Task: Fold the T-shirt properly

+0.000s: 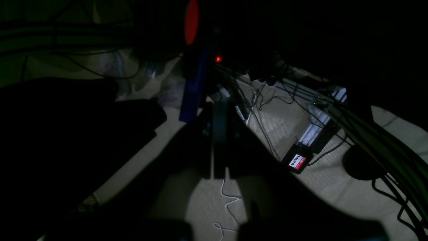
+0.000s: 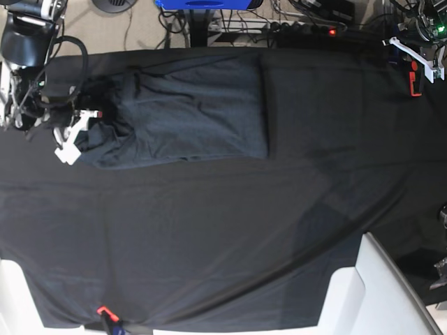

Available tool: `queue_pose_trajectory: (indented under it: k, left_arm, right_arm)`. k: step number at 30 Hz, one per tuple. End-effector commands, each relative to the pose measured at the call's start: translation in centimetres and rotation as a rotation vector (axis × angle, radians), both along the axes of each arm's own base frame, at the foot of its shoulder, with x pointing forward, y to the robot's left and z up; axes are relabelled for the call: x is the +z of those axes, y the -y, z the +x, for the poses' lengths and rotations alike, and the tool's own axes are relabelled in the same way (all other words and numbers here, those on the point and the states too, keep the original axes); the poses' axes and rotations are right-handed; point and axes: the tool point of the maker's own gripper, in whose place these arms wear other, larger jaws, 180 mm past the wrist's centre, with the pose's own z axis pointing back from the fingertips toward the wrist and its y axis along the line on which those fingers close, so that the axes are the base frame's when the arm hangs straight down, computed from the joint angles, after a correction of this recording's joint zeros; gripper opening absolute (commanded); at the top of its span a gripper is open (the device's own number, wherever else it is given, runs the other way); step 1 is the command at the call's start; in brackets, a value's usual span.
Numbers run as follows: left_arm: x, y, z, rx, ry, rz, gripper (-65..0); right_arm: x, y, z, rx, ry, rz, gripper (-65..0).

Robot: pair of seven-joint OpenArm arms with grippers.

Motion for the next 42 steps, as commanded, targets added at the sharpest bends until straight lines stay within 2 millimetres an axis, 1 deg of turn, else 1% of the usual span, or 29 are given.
queue_pose_trajectory:
  k: [1,3,4,6,7,8,11,13,15,17,21,24,26,31,33,36,39,42]
  left_arm:
    - [0.9,-0.9,0.3,-0.008,0.011,0.032,-65.0]
    - [0.9,-0.9,0.3,-0.008,0.011,0.032,-65.0]
    - [0.9,-0.9,0.3,-0.008,0.011,0.032,-65.0]
    - [0.9,-0.9,0.3,-0.008,0.011,0.032,-65.0]
    - [0.9,-0.9,0.3,-0.008,0.011,0.032,-65.0]
    - [0.9,-0.9,0.3,-0.008,0.011,0.032,-65.0]
    - [0.9,-0.9,0.3,-0.008,0.011,0.032,-65.0]
    - [0.9,-0.9,0.4,-0.008,0.013,0.032,-65.0]
    - [0.9,-0.9,0.4,-0.008,0.013,0.032,-65.0]
    - [0.9,-0.9,0.4,-0.008,0.013,0.032,-65.0]
    - [0.9,-0.9,0.4,-0.008,0.014,0.032,-65.0]
    - [0.9,-0.9,0.4,-0.008,0.014,0.032,-65.0]
    - [0.9,-0.9,0.4,-0.008,0.014,0.032,-65.0]
    - [0.9,-0.9,0.4,-0.008,0.014,0.032,-65.0]
    - [0.9,-0.9,0.4,-0.008,0.014,0.032,-65.0]
    - [0.9,-0.9,0.4,-0.008,0.014,0.032,-65.0]
    - [0.9,-0.9,0.4,-0.008,0.014,0.032,-65.0]
    - [0.9,-0.9,0.4,-0.008,0.014,0.032,-65.0]
  right_arm:
    - [0.8,0.5,0.9,0.013,0.035,-0.023,-63.3]
    - [1.8,0.4,1.5,0.04,0.069,-0.044,-63.8]
    - [2.3,0.0,1.5,0.058,0.083,-0.05,-63.8]
    - [3.6,-0.1,2.1,0.085,0.134,-0.077,-63.8]
    - [4.5,-0.6,2.6,0.1,0.168,-0.085,-63.8]
    - [4.9,-1.5,2.4,0.131,0.182,-0.087,-63.8]
    - [6.4,-3.1,2.3,0.203,0.234,-0.108,-63.8]
    - [7.0,-5.7,1.9,0.242,0.26,-0.084,-63.8]
    - [7.4,-7.6,1.5,0.229,0.238,-0.063,-63.9]
    - [7.9,-10.2,1.0,0.228,0.217,-0.033,-63.9]
    - [8.7,-13.8,0.8,0.216,0.176,0.006,-63.9]
    - [9.0,-16.4,1.0,0.211,0.187,0.034,-64.1]
    - [9.1,-17.6,0.8,0.216,0.181,0.041,-64.1]
    - [9.2,-19.9,0.9,0.194,0.134,0.033,-64.1]
    - [9.5,-20.4,1.5,0.159,0.134,0.029,-64.1]
    - [8.8,-20.7,1.6,0.146,0.103,0.016,-63.9]
    - [7.8,-21.1,1.2,0.166,0.067,0.001,-63.6]
    - [7.3,-21.7,0.8,0.19,0.046,-0.012,-63.5]
